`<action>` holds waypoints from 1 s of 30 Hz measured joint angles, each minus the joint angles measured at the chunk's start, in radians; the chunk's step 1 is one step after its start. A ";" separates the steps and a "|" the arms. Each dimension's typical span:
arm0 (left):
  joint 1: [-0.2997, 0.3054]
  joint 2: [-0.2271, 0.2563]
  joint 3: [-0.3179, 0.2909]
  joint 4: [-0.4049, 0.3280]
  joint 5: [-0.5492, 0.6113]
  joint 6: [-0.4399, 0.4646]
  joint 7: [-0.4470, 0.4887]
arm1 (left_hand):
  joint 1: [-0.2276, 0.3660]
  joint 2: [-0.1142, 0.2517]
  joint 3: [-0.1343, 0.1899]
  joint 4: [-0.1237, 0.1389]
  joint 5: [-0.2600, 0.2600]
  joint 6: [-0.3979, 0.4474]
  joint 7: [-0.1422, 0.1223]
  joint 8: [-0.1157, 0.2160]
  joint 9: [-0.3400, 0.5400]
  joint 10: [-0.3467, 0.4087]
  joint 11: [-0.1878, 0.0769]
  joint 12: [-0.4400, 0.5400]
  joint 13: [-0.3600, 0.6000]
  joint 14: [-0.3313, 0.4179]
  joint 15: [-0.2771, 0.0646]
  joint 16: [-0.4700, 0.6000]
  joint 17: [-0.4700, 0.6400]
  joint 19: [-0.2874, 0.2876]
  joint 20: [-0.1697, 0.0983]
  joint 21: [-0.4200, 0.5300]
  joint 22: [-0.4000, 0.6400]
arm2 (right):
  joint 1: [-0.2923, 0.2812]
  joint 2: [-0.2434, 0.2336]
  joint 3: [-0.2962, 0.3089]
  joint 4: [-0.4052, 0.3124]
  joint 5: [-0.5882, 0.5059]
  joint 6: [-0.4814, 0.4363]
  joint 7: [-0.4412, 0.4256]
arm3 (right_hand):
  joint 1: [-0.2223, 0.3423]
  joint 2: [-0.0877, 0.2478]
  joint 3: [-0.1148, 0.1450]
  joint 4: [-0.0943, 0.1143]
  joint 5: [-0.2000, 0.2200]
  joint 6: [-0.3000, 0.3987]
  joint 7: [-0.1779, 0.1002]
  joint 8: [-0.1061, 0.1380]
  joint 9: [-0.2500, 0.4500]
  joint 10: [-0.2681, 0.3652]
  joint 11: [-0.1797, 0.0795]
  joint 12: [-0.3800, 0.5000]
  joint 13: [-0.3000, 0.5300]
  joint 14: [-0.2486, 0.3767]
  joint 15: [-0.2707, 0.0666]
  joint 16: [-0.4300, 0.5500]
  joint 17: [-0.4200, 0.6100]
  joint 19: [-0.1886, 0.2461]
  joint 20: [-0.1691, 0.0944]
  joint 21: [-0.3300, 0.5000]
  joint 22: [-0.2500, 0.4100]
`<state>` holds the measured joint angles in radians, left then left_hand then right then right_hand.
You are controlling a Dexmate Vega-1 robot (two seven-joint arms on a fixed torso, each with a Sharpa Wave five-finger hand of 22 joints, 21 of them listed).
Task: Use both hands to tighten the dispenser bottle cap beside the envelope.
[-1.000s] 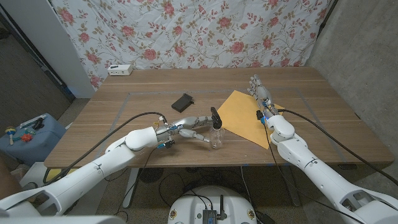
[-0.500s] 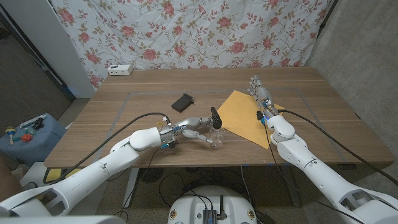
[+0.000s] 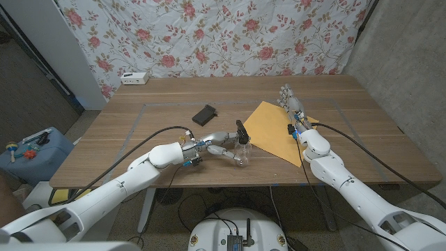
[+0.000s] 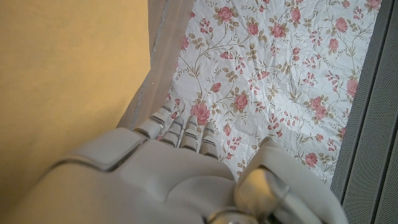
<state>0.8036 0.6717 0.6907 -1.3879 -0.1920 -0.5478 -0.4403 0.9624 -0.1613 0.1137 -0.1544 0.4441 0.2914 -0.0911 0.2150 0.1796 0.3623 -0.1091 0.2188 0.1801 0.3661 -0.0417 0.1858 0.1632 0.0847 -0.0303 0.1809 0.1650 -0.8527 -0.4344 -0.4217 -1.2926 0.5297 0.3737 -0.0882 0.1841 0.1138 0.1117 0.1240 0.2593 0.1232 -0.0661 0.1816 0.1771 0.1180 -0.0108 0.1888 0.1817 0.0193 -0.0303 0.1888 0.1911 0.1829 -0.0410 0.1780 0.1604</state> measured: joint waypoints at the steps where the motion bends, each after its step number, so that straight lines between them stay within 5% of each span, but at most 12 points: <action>1: -0.001 -0.001 0.000 0.001 -0.001 0.000 -0.001 | 0.003 0.003 -0.003 0.003 0.000 0.005 -0.005 0.000 0.000 0.007 -0.005 0.006 0.000 0.003 0.000 0.000 0.000 0.001 -0.001 0.000 0.000 | 0.000 0.000 0.000 0.001 0.000 0.001 0.000 | 0.000 0.000 0.000 0.000 0.000 0.000 0.000 0.000 0.000 0.000 0.000 0.000 0.000 0.000 0.000 0.000 0.000 0.000 0.000 0.000 0.000; 14: -0.012 -0.015 0.010 0.020 -0.022 -0.004 -0.025 | 0.087 0.040 -0.016 0.008 -0.008 0.126 -0.054 0.008 0.000 0.111 -0.071 0.023 0.004 0.079 -0.005 0.008 0.000 0.024 -0.006 0.005 0.000 | -0.007 0.002 0.003 0.004 0.004 0.009 -0.002 | 0.000 0.000 0.000 0.000 0.000 0.000 0.000 0.000 0.000 0.000 0.000 0.000 0.000 0.000 0.000 0.000 0.000 0.000 0.000 0.000 0.000; 30: -0.012 -0.019 0.013 0.025 -0.038 -0.009 -0.037 | 0.149 0.072 -0.004 0.006 -0.038 0.222 -0.042 0.019 0.005 0.187 -0.077 0.037 0.015 0.140 -0.008 0.008 0.002 0.049 -0.009 0.005 0.000 | -0.019 0.003 0.005 -0.005 0.004 0.015 -0.008 | 0.000 0.000 0.000 0.000 0.000 0.000 0.000 0.000 0.000 0.000 0.000 0.000 0.000 0.000 0.000 0.000 0.000 -0.004 0.004 0.000 0.000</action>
<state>0.7920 0.6523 0.7034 -1.3627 -0.2304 -0.5567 -0.4770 1.1112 -0.0889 0.1093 -0.1483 0.4059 0.5132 -0.1336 0.2336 0.1842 0.5493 -0.1856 0.2557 0.1953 0.5057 -0.0497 0.1937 0.1656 0.1342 -0.0395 0.1858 0.1650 -0.8720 -0.4318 -0.4170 -1.2978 0.5336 0.3889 -0.0961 0.1842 0.1138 0.1117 0.1240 0.2593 0.1232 -0.0661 0.1816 0.1771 0.1180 -0.0107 0.1888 0.1817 0.0193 -0.0303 0.1888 0.1911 0.1786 -0.0368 0.1780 0.1604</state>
